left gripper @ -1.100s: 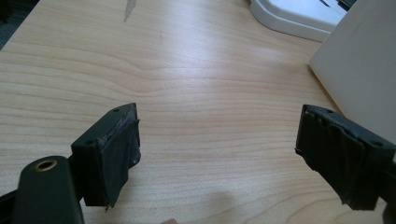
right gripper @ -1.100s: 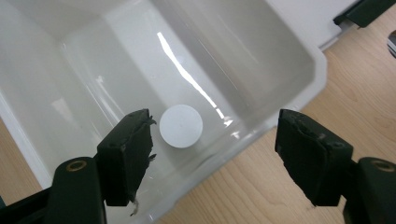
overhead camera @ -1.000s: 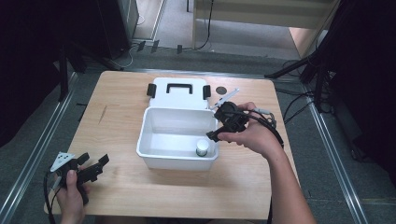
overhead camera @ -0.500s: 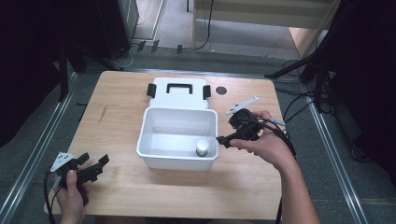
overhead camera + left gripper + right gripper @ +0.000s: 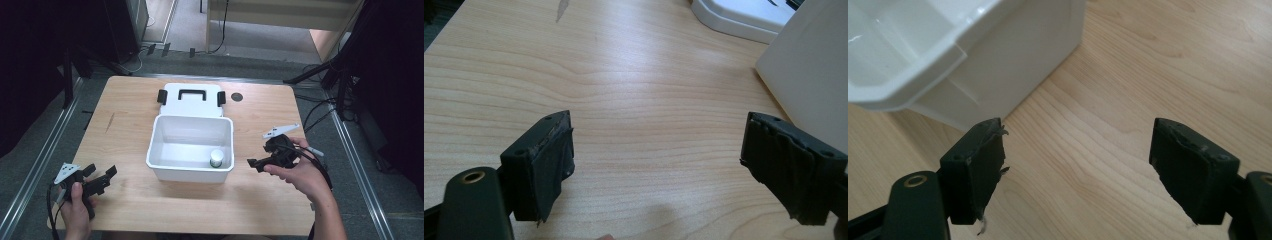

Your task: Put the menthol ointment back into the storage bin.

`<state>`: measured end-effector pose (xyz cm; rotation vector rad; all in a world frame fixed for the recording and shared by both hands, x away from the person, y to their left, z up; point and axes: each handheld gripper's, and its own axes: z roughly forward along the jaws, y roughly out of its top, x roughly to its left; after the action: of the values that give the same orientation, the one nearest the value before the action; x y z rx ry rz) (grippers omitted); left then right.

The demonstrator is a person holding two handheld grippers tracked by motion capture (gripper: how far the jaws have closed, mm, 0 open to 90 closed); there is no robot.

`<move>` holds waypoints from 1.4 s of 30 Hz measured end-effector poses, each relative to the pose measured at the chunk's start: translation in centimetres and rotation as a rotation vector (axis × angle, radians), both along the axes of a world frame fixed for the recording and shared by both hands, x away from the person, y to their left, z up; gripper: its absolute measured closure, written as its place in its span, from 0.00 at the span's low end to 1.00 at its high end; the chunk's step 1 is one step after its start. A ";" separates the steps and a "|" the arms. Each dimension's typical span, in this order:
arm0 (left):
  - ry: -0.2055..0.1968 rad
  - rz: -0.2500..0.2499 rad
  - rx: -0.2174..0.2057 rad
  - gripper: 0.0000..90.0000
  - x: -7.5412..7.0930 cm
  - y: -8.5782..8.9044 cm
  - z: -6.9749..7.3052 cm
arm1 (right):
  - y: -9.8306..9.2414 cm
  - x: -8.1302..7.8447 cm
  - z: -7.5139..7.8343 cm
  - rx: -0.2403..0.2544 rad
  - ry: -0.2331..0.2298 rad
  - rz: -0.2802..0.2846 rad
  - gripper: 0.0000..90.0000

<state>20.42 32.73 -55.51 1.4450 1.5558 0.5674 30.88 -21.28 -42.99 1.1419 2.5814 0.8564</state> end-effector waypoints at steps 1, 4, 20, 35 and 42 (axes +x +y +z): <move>0.000 0.000 0.000 0.16 0.0 0.0 0.0 | -0.4 -0.2 -0.3 0.005 -0.003 -0.013 0.25; 0.000 0.001 0.001 0.16 0.0 0.0 0.0 | -1.2 -0.7 -1.2 0.021 -0.015 -0.022 0.25; 0.002 0.000 0.006 0.16 0.0 -0.1 0.0 | -5.0 -3.8 -6.6 0.094 -0.042 -0.093 0.25; 0.008 -0.003 0.013 0.16 -0.1 -0.2 0.0 | -8.8 -6.3 -9.0 0.208 -0.091 -0.170 0.25; 0.010 -0.003 0.016 0.16 -0.1 -0.2 0.0 | -10.6 -7.4 -10.6 0.254 -0.104 -0.215 0.25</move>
<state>20.35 32.50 -55.47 1.4633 1.5601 0.5729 23.49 -31.92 -53.59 1.3719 2.2629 1.1798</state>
